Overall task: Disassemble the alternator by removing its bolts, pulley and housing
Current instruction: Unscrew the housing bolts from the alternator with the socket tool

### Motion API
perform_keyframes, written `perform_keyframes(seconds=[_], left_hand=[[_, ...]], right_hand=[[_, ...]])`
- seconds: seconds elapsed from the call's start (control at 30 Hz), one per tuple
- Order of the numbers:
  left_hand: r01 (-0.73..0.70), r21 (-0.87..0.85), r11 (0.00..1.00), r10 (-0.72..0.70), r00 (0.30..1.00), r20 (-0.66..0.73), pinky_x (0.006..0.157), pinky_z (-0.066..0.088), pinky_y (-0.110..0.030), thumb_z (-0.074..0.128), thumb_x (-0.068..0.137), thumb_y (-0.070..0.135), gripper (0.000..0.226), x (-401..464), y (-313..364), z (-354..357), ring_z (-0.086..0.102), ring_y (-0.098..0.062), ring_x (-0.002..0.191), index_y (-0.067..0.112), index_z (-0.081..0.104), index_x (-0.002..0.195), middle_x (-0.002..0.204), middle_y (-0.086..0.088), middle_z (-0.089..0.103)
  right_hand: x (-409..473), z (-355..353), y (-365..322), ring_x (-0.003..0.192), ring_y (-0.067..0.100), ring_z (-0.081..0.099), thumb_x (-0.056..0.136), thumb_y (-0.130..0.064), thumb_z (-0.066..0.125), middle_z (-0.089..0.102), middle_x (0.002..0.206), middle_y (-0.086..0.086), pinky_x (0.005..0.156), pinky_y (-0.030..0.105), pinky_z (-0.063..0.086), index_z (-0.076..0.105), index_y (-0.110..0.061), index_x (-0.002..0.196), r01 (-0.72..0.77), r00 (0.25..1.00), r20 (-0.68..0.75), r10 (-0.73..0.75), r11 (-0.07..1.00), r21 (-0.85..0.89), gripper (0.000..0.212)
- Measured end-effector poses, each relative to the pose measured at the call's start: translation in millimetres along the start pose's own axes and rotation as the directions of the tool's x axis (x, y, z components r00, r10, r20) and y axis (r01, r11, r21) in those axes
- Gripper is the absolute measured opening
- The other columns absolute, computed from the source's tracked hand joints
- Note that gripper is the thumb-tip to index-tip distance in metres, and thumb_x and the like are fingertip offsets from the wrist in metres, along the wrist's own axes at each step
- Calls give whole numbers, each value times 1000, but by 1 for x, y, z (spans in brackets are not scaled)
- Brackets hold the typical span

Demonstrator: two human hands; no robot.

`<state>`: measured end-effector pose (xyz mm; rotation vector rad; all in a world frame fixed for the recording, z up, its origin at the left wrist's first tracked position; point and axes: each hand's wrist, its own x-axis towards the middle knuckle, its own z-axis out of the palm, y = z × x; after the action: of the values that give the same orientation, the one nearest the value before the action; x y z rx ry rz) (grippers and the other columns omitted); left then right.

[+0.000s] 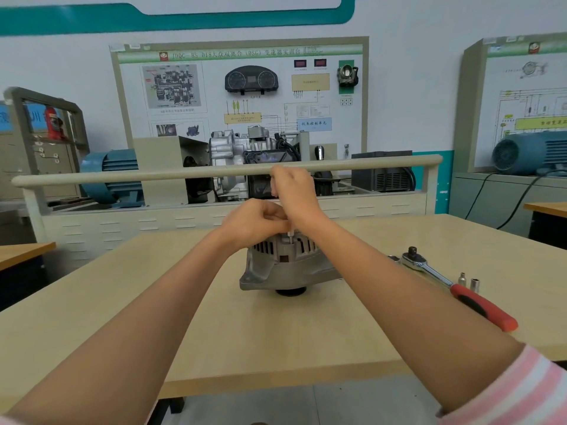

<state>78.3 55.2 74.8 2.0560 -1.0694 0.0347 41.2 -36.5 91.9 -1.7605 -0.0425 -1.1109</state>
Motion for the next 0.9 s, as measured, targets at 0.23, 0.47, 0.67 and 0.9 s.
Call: perform_keyframes(seconds=[0.23,0.47,0.67,0.9], left_hand=[[0,-82,997,2,1000,19,99,49,-46,74,82,21,1,-1,0,-2,69,-27,96,21,74,82,96,-17,73],[-7,-45,999,7,1000,-6,95,50,-47,69,84,9,4,1,-3,-2,65,-21,86,13,70,82,85,-11,72],[10,83,997,-6,999,-45,93,49,-53,57,86,15,30,-1,4,-1,60,-36,104,8,61,115,106,-17,67],[-13,-29,999,13,1000,-5,86,53,-33,69,84,15,4,2,-3,-2,68,-17,88,19,69,83,78,4,72]], right_hand=[[7,-1,-3,51,11,47,93,-12,38,42,40,-3,62,19,43,38,-12,43,-181,983,33,181,920,346,50],[-4,0,6,58,14,40,91,-14,44,40,55,0,59,29,34,40,-12,53,193,979,3,-202,929,-315,38],[-13,6,11,97,27,50,88,-27,45,59,98,11,96,36,30,61,-5,98,184,940,-9,-340,531,-827,29],[-7,-1,1,60,15,35,89,-15,47,35,56,-3,63,30,28,31,-16,51,156,986,4,-164,929,-335,41]])
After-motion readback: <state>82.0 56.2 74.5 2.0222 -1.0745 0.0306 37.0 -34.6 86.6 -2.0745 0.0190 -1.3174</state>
